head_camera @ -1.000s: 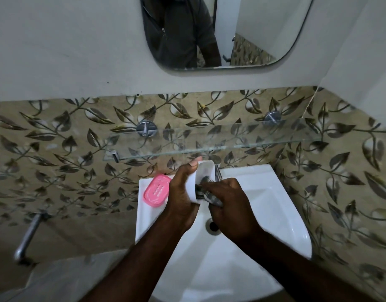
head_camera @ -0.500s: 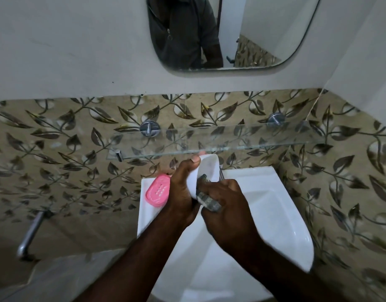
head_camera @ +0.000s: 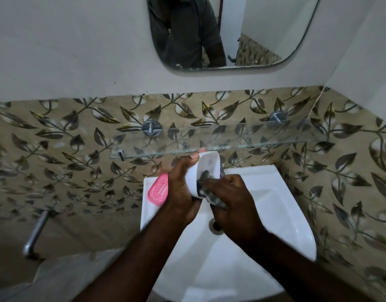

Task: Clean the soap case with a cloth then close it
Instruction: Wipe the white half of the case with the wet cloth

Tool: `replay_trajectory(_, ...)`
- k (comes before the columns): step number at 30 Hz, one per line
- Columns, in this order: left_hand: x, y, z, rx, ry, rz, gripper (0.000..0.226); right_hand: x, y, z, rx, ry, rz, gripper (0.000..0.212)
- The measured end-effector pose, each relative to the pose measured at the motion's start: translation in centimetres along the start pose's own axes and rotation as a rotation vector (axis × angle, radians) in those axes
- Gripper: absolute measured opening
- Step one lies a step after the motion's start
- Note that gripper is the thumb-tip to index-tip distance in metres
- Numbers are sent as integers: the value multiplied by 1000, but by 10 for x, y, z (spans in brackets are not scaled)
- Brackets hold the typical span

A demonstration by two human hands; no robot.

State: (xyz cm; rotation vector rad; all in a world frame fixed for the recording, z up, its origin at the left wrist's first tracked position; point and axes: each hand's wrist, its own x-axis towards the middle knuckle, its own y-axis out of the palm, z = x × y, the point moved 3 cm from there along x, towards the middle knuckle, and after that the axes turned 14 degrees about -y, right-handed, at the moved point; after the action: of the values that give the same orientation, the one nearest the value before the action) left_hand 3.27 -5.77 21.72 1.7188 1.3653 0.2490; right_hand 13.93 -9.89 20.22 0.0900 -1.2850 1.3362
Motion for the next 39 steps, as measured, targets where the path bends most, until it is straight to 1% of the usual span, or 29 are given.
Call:
replay_trajectory(3, 1, -4, 3, -39, -66, -41, 33, -5, 3, -21, -39, 150, 31, 46)
replay_trajectory(4, 1, -6, 4, -41, -64, -47, 33, -4, 5, -17, -9, 198, 22, 48)
replay_trajectory(5, 2, -8, 5, -28, -49, -55, 35, -4, 6, -9, 19, 205, 5, 51)
replay_trajectory(6, 2, -8, 3, 1, -34, -52, 37, -3, 6, 2, 43, 168, -12, 52)
replay_trajectory(8, 1, -7, 1, 50, -31, -32, 38, -1, 5, 19, 46, 35, -18, 47)
replay_trajectory(10, 2, -12, -2, 42, -55, -42, 43, -3, 5, 13, 12, -52, 9, 49)
replay_trajectory(12, 4, -16, -3, 14, -96, -55, 53, -6, 5, -5, -44, -57, 98, 52)
replay_trajectory(14, 5, -18, -4, 37, -148, -79, 57, -7, 4, -18, -97, -7, 196, 49)
replay_trajectory(15, 6, -19, -5, 57, -159, -97, 55, -7, 3, -21, -99, 17, 225, 45)
replay_trajectory(17, 7, -19, -5, 72, -178, -109, 53, -5, 3, -22, -70, 51, 244, 30)
replay_trajectory(19, 8, -20, -4, 82, -184, -121, 62, -4, 3, -19, -18, 109, 228, 15)
replay_trajectory(20, 7, -19, -3, 111, -156, -114, 62, -2, 2, -19, 17, 170, 211, 8)
replay_trajectory(21, 6, -18, -2, 147, -118, -91, 58, -1, 1, -19, 85, 268, 192, 7)
replay_trajectory(22, 7, -19, 1, 176, -83, -62, 54, 0, 1, -18, 218, 378, 164, 13)
replay_trajectory(23, 7, -19, 5, 193, -52, -55, 50, 2, 1, -14, 404, 473, 128, 19)
replay_trajectory(24, 6, -19, 8, 214, -21, -73, 47, 5, 1, -7, 540, 549, 103, 21)
replay_trajectory(25, 6, -22, 11, 235, 14, -103, 47, 6, 2, -1, 597, 556, 93, 21)
replay_trajectory(26, 6, -23, 12, 254, 43, -138, 50, 5, 3, 6, 603, 532, 97, 19)
replay_trajectory(27, 7, -24, 12, 264, 62, -168, 56, 2, 6, 12, 571, 466, 100, 16)
replay_trajectory(28, 8, -27, 11, 268, 67, -199, 65, -3, 7, 18, 483, 367, 117, 10)
replay_trajectory(29, 9, -28, 10, 255, 53, -220, 73, -9, 8, 20, 349, 225, 139, 4)
replay_trajectory(31, 10, -30, 8, 220, 11, -236, 85, -22, 9, 16, 79, -49, 208, 34)
replay_trajectory(32, 10, -29, 8, 214, -7, -238, 87, -25, 9, 12, 7, -89, 244, 45)
replay_trajectory(34, 10, -29, 10, 193, -31, -233, 75, -26, 9, 5, -108, -93, 242, 54)
replay_trajectory(35, 10, -29, 13, 173, -39, -219, 69, -24, 10, 6, -123, -71, 222, 55)
replay_trajectory(36, 10, -29, 14, 155, -47, -207, 66, -23, 12, 8, -65, -1, 207, 52)
replay_trajectory(37, 11, -31, 16, 148, -50, -214, 65, -17, 9, 11, 52, 124, 167, 43)
replay_trajectory(38, 12, -31, 16, 159, -42, -233, 67, -13, 9, 14, 224, 297, 162, 32)
replay_trajectory(39, 13, -31, 17, 185, -22, -239, 72, -12, 11, 15, 403, 425, 180, 23)
